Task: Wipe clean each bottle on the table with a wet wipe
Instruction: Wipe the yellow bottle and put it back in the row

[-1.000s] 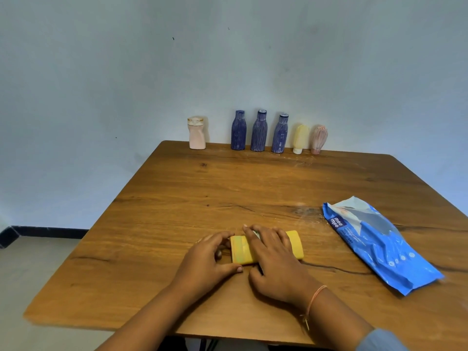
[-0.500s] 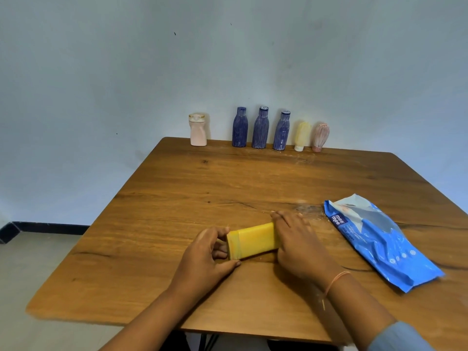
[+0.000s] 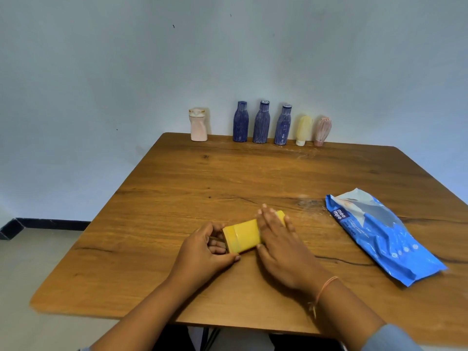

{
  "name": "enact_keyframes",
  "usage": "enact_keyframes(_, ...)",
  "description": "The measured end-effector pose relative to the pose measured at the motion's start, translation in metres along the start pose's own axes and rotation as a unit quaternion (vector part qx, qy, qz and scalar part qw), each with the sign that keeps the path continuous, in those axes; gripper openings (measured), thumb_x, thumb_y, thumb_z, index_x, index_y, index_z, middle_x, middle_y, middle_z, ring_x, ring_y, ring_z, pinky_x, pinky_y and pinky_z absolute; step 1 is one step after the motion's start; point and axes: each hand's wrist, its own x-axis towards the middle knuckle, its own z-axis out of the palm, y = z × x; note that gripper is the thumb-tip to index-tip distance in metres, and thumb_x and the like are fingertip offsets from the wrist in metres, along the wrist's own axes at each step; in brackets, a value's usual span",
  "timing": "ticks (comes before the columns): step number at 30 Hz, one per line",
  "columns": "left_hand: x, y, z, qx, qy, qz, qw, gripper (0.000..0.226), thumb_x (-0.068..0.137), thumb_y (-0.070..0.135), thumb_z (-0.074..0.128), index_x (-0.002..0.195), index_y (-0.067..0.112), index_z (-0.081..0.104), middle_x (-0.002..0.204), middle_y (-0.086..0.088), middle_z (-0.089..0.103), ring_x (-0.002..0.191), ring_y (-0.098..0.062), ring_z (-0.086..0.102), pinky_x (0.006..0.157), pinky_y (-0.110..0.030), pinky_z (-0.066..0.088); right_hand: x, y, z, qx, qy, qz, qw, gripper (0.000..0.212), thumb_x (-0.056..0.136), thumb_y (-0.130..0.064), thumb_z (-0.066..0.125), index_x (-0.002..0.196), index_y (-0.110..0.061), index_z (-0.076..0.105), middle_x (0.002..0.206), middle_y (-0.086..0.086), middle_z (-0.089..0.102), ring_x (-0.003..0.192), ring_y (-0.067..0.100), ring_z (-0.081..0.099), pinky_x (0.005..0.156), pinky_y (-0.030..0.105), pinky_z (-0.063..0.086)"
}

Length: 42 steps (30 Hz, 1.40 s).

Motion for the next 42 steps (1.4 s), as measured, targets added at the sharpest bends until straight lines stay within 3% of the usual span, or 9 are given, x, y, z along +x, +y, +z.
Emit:
enact_keyframes(5, 0.003, -0.002, -0.001, -0.019, -0.015, -0.02, 0.999, 0.056, 0.055, 0.003, 0.086, 0.094, 0.028, 0.056, 0.089, -0.001, 0.063, 0.061, 0.004, 0.058, 0.062, -0.013, 0.052, 0.002, 0.005, -0.004, 0.024, 0.014, 0.036, 0.999, 0.062, 0.1, -0.035, 0.024, 0.147, -0.012, -0.01, 0.154, 0.003, -0.02, 0.14, 0.011, -0.021, 0.113, 0.029, -0.016)
enact_keyframes(9, 0.003, -0.006, -0.001, -0.022, -0.015, -0.011, 1.0, 0.044, 0.063, -0.001, 0.079, 0.097, 0.018, 0.059, 0.079, 0.0, 0.066, 0.064, -0.003, 0.061, 0.062, -0.014, 0.051, -0.004, -0.043, 0.012, 0.055, 0.015, -0.072, 0.996, 0.062, 0.098, -0.036, 0.021, 0.147, -0.012, -0.008, 0.151, 0.0, -0.025, 0.137, 0.008, -0.027, 0.113, 0.026, -0.016)
enact_keyframes(13, 0.002, -0.004, -0.001, -0.011, -0.007, 0.006, 1.0, 0.04, 0.068, -0.004, 0.073, 0.096, 0.023, 0.06, 0.078, 0.003, 0.068, 0.062, 0.003, 0.063, 0.062, -0.01, 0.049, -0.008, -0.047, 0.023, 0.018, 0.012, -0.128, 0.992, 0.063, 0.094, -0.038, 0.017, 0.148, -0.014, -0.005, 0.151, -0.002, -0.023, 0.138, 0.008, -0.026, 0.113, 0.029, -0.016)
enact_keyframes(19, 0.003, -0.003, 0.003, -0.04, -0.006, -0.011, 0.999, 0.059, 0.058, -0.004, 0.082, 0.107, 0.018, 0.056, 0.084, 0.003, 0.061, 0.061, 0.006, 0.058, 0.061, -0.007, 0.049, -0.005, 0.003, 0.009, -0.017, 0.01, -0.001, 1.0, 0.067, 0.092, -0.05, 0.008, 0.147, -0.016, -0.013, 0.152, 0.0, -0.025, 0.14, 0.01, -0.022, 0.116, 0.031, -0.01)
enact_keyframes(22, 0.003, -0.003, 0.003, -0.04, -0.005, -0.017, 0.999, 0.061, 0.059, -0.004, 0.082, 0.109, 0.018, 0.055, 0.086, 0.002, 0.061, 0.062, 0.006, 0.058, 0.062, -0.007, 0.049, -0.004, 0.002, 0.007, 0.002, 0.024, 0.055, 0.998, 0.065, 0.098, -0.042, 0.02, 0.148, -0.011, -0.008, 0.155, 0.006, -0.019, 0.142, 0.015, -0.018, 0.115, 0.031, -0.012)
enact_keyframes(30, 0.003, -0.002, 0.003, -0.015, 0.007, -0.002, 1.0, 0.05, 0.068, -0.006, 0.075, 0.108, 0.017, 0.057, 0.086, 0.004, 0.064, 0.065, 0.006, 0.061, 0.062, -0.005, 0.047, -0.017, -0.049, 0.04, 0.035, 0.057, -0.101, 0.993, 0.063, 0.094, -0.039, 0.022, 0.148, -0.008, 0.01, 0.156, 0.006, -0.003, 0.143, 0.014, -0.011, 0.114, 0.033, -0.005)
enact_keyframes(33, 0.006, -0.004, 0.003, -0.039, 0.015, -0.021, 0.999, 0.056, 0.061, -0.005, 0.08, 0.106, 0.019, 0.058, 0.084, 0.003, 0.065, 0.068, 0.002, 0.062, 0.066, -0.01, 0.051, -0.016, -0.024, 0.032, 0.013, 0.041, -0.083, 0.996, 0.064, 0.093, -0.042, 0.014, 0.149, -0.015, -0.002, 0.153, -0.001, -0.017, 0.141, 0.009, -0.018, 0.114, 0.03, -0.011)
enact_keyframes(38, 0.01, 0.0, 0.005, -0.048, 0.022, -0.036, 0.998, 0.06, 0.059, -0.001, 0.083, 0.105, 0.025, 0.054, 0.086, 0.003, 0.065, 0.067, 0.003, 0.061, 0.065, -0.008, 0.051, -0.012, 0.02, 0.014, -0.003, 0.027, 0.052, 0.998, 0.075, 0.081, -0.051, -0.005, 0.147, -0.016, -0.013, 0.148, -0.004, -0.028, 0.14, 0.009, -0.021, 0.114, 0.029, -0.013)
enact_keyframes(42, 0.017, 0.001, 0.006, -0.053, 0.019, -0.036, 0.998, 0.057, 0.061, -0.005, 0.08, 0.107, 0.019, 0.055, 0.084, 0.004, 0.064, 0.065, 0.003, 0.06, 0.064, -0.008, 0.051, -0.009, -0.012, 0.017, 0.042, 0.01, -0.022, 0.999, 0.071, 0.088, -0.049, 0.006, 0.148, -0.013, -0.006, 0.154, 0.002, -0.018, 0.14, 0.011, -0.021, 0.117, 0.033, -0.008)
